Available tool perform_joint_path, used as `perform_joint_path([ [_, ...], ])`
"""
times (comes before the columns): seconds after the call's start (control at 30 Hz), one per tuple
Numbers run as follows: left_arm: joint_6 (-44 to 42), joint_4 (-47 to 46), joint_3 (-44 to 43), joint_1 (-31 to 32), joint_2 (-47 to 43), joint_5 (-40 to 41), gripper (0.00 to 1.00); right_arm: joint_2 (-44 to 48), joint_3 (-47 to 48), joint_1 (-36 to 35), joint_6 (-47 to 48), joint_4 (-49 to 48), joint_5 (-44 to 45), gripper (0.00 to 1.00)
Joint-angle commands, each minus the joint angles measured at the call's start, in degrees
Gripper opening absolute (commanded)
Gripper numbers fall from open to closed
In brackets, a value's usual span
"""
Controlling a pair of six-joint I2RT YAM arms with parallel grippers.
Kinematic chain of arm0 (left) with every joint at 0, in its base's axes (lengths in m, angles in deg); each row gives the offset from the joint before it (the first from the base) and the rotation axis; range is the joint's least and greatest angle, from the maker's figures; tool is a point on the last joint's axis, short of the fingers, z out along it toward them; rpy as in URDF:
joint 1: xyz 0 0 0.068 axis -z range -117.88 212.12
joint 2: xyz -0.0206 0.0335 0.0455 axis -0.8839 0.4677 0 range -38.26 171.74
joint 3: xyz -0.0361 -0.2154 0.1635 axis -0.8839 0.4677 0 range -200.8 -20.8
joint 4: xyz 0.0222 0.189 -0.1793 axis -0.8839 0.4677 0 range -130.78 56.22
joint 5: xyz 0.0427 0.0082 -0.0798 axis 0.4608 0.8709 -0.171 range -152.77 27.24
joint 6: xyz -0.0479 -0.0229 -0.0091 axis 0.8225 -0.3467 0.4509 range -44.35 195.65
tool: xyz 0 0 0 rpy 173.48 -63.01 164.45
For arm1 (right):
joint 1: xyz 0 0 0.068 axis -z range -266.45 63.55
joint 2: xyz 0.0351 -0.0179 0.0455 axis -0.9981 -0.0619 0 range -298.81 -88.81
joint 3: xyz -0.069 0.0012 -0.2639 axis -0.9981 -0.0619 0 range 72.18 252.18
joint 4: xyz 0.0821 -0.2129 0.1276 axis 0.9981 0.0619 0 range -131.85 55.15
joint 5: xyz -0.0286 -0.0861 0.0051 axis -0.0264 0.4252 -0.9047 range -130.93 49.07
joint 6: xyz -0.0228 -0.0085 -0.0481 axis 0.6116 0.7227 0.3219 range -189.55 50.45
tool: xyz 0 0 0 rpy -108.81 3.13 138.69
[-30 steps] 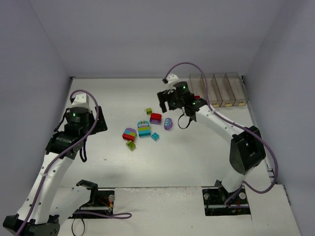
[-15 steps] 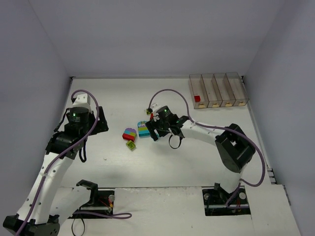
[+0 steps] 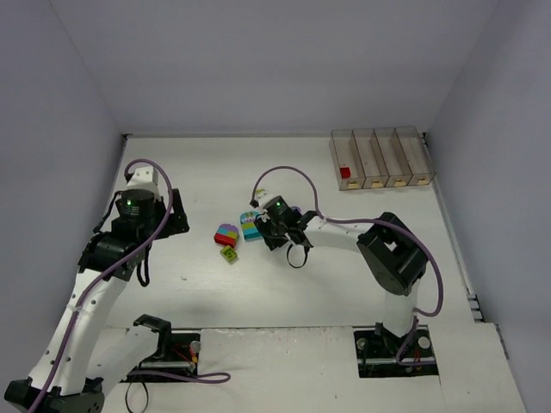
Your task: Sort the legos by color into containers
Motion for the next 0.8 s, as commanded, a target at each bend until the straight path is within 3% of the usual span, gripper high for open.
perform_joint_path([
  [0.0,-1.27,-0.71,-0.31,-0.17,-0.59,0.83,0.84,7.12,-1.21,1.16,1.85,-1.59,8.87,0.00],
  [0.13,-1.18,-1.41,-0.22,-0.17,-0.24,0.48,0.84,11.80,-1.40,5.81,3.26,-0.97,11.09,0.00],
  [0.33,-1.01,-1.94,-0.04,-0.17,0.20,-0.40,0.84,15.24,2.90,24.62,3.70,-0.09,10.21,0.00],
  [0.5,-1.01,-1.59,-0.04,-0.17,0.55,-0.58,0.84,9.01,12.13,38.32,3.00,0.17,6.44,0.00],
  [0.77,-0.39,-1.76,-0.39,-0.17,1.78,-0.49,0.84,-6.81,25.31,45.29,2.30,1.66,4.15,0.09],
])
